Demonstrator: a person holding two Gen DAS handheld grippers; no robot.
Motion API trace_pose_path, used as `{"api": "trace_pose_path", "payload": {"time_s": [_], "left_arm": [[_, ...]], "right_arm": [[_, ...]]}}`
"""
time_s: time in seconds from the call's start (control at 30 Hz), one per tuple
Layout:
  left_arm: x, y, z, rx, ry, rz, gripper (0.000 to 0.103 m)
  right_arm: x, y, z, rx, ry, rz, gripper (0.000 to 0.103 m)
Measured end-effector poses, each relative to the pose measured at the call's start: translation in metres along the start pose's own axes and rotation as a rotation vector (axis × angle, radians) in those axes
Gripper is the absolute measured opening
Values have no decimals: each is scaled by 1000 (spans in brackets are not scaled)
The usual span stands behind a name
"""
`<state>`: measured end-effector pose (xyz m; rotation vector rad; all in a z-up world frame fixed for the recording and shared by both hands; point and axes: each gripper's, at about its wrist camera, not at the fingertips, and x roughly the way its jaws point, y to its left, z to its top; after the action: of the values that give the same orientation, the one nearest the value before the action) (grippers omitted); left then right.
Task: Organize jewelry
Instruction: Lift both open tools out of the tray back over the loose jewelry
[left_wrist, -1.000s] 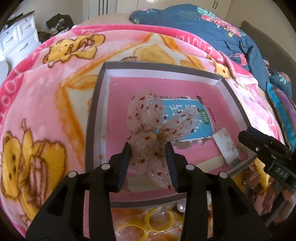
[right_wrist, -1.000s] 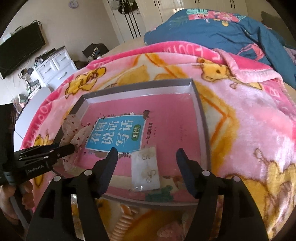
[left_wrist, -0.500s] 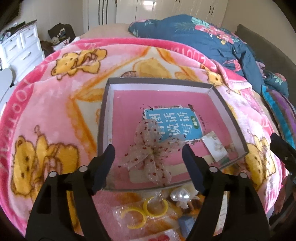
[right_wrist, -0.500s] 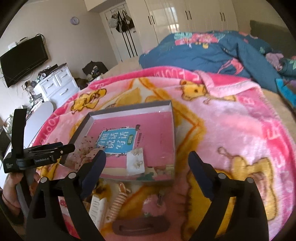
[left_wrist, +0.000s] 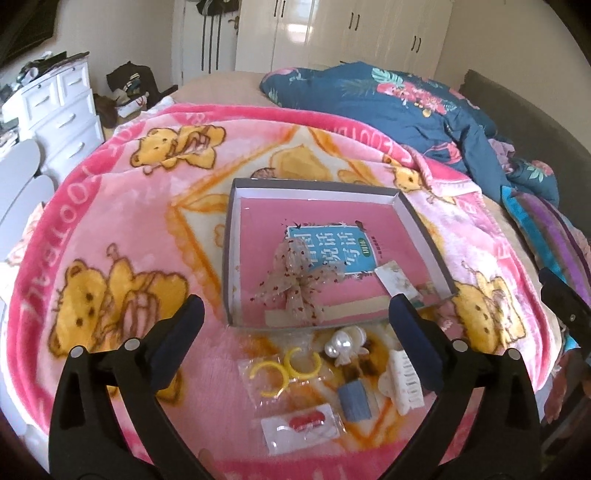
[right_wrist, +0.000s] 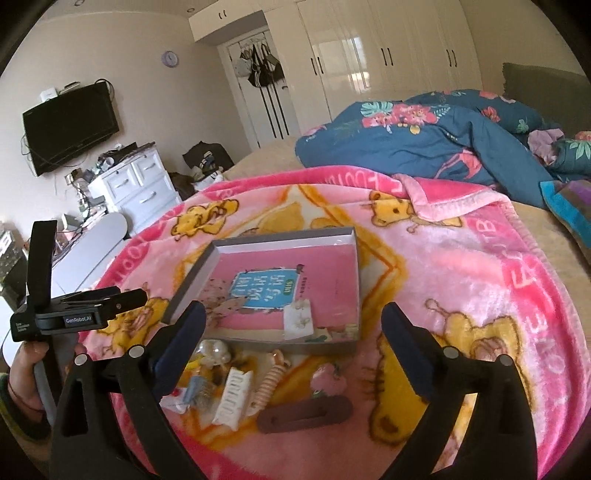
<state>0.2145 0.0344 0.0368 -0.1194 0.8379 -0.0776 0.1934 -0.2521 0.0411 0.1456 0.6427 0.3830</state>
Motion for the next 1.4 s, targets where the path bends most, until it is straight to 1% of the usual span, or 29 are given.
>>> {"api": "trace_pose_path", "payload": {"time_s": [0.27, 0.7, 0.97, 1.1, 1.23, 1.4], "left_arm": [[-28, -2, -17, 17, -32, 20, 94], [-48, -8, -45, 47, -25, 38, 94], [-46, -6, -68, 60, 3, 55, 94], [-40, -5, -83, 59, 31, 61, 94], [-29, -6, -100, 74, 82, 78, 94], [-22, -6, -111, 83, 110, 95, 94]], "right_arm": [[-26, 13, -10, -17, -20, 2, 95], [-50, 31, -25, -35, -29, 28, 95], [-58, 37, -37, -24, -23, 40, 95], [-61, 39, -47, -22, -14, 40, 95], [-59, 39, -55, -13, -1, 32, 95], [-52, 41, -67, -26, 22, 20, 95]]}}
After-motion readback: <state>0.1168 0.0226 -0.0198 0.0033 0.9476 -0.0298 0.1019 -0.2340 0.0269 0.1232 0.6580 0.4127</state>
